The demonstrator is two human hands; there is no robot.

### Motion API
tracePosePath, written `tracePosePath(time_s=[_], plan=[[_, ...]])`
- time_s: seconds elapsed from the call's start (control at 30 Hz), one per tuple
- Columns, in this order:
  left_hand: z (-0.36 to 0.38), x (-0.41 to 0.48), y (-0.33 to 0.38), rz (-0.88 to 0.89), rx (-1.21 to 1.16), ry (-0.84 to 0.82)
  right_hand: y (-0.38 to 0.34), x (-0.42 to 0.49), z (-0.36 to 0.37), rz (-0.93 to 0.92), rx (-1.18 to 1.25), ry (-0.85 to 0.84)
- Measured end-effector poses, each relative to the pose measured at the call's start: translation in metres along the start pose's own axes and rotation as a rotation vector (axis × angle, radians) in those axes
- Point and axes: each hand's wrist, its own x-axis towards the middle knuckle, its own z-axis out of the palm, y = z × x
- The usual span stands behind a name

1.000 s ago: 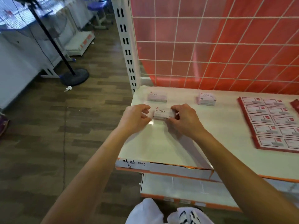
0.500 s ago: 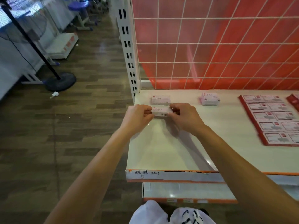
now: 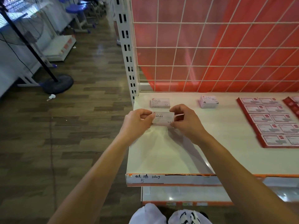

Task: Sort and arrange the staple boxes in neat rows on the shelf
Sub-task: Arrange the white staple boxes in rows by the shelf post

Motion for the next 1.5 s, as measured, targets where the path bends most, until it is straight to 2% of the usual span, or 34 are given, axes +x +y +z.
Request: tracePosePath(time_s=[0.2, 0.3, 0.47, 0.63, 0.8, 0.93, 1.1, 1.23, 1.5], plan=[[0.002, -0.006, 0.002, -0.031, -0.154, 0.001, 0.008, -0.004, 0.004, -0.102, 0.035, 0.118], [0.0, -0.011, 0.008, -0.033, -0.21, -0.052, 0.009, -0.004, 0.005, -0.107, 0.062, 0.149], [0.002, -0.012, 0.008, -0.012, -0.27, -0.103, 0.01, -0.004, 0.001, -0.029, 0.041, 0.091], [0.005, -0.012, 0.002, 0.017, -0.32, -0.141, 0.014, -0.006, -0.002, -0.031, 0.075, 0.024], [0.006, -0.007, 0.0, 0.088, -0.191, -0.112, 0.016, -0.006, -0.005, -0.03, 0.074, -0.008], [0.004, 0.0, 0.0, 0.106, -0.06, -0.121, 0.016, -0.001, -0.007, -0.037, -0.069, 0.023], [0.0, 0.007, -0.003, 0.108, 0.211, -0.087, 0.015, 0.006, -0.004, -0.059, -0.23, 0.016], [0.002, 0.009, -0.002, 0.094, 0.206, -0.088, 0.011, 0.009, 0.0, -0.101, -0.323, 0.033], [0.004, 0.018, -0.001, 0.152, 0.149, -0.049, 0.002, 0.016, 0.002, -0.105, -0.339, 0.046]])
